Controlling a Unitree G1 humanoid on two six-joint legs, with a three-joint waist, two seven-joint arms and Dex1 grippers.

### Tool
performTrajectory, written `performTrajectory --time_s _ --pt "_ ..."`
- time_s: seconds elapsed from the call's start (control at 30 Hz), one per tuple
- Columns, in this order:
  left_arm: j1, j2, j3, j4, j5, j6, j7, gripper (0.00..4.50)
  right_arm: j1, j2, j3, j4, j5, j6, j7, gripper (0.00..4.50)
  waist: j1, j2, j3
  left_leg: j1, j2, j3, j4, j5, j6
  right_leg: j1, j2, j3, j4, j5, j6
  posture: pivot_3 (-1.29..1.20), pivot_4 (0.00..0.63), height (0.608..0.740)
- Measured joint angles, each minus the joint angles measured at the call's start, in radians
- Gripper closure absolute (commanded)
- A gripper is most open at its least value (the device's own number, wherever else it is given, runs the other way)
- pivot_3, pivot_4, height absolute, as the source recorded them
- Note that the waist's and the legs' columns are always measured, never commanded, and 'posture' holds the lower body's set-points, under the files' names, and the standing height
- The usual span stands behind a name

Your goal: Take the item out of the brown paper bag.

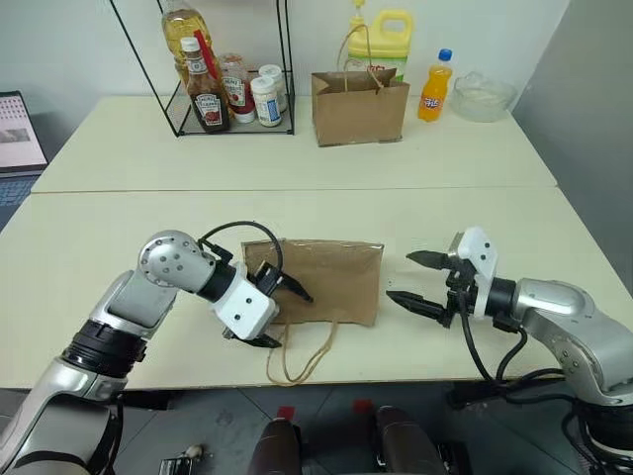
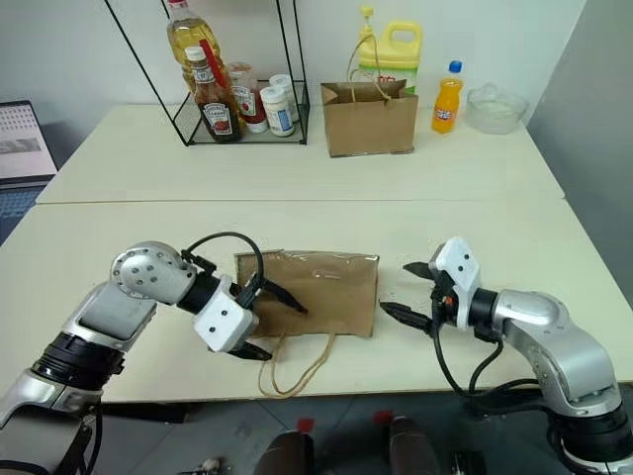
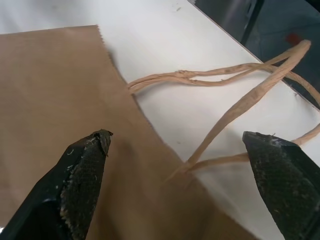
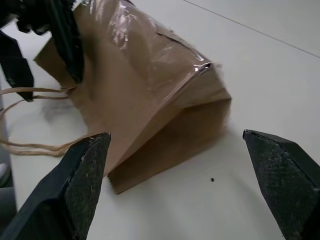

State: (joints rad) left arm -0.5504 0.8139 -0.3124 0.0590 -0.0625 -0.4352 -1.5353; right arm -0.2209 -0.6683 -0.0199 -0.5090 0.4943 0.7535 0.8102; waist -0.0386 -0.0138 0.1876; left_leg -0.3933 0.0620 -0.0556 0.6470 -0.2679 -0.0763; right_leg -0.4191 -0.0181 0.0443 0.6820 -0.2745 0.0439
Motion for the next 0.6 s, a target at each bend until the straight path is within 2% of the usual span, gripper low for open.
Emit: performTrajectory --time_s 0.1,0.2,0.43,0.6 --pt "0.008 -0.043 -0.006 0.01 0.008 0.017 0.046 0.0 0.011 -0.033 0.001 -0.003 -0.002 -0.01 0.018 0.05 0.002 0.0 0.0 0.0 0.0 0.0 0.0 0.0 0.0 0.0 0.0 0.0 0.0 0.0 0.0 0.0 0.15 0.74" --pt "0.034 -0.092 -0.005 0.007 -0.018 0.11 0.097 0.62 0.05 -0.088 0.03 -0.025 -0.037 -0.079 0.053 0.0 0.004 0.0 0.0 0.0 0.0 0.0 0.0 0.0 0.0 0.0 0.0 0.0 0.0 0.0 0.0 0.0 0.15 0.74" --pt "0.085 -0.104 0.025 -0.104 -0.146 0.446 0.157 2.84 0.148 -0.149 0.142 0.003 -0.192 -0.359 0.153 0.0 0.003 0.0 0.0 0.004 0.0 0.0 0.0 0.0 0.0 0.004 0.0 0.0 0.0 0.0 0.0 0.0 0.15 0.74" --pt "0.101 -0.101 0.068 -0.165 -0.244 0.721 0.22 4.49 0.161 -0.148 0.228 0.118 -0.338 -0.673 0.202 0.0 0.003 -0.001 0.0 0.011 0.0 0.0 0.0 0.0 0.0 0.011 0.0 0.0 -0.002 -0.001 0.001 0.0 0.15 0.74"
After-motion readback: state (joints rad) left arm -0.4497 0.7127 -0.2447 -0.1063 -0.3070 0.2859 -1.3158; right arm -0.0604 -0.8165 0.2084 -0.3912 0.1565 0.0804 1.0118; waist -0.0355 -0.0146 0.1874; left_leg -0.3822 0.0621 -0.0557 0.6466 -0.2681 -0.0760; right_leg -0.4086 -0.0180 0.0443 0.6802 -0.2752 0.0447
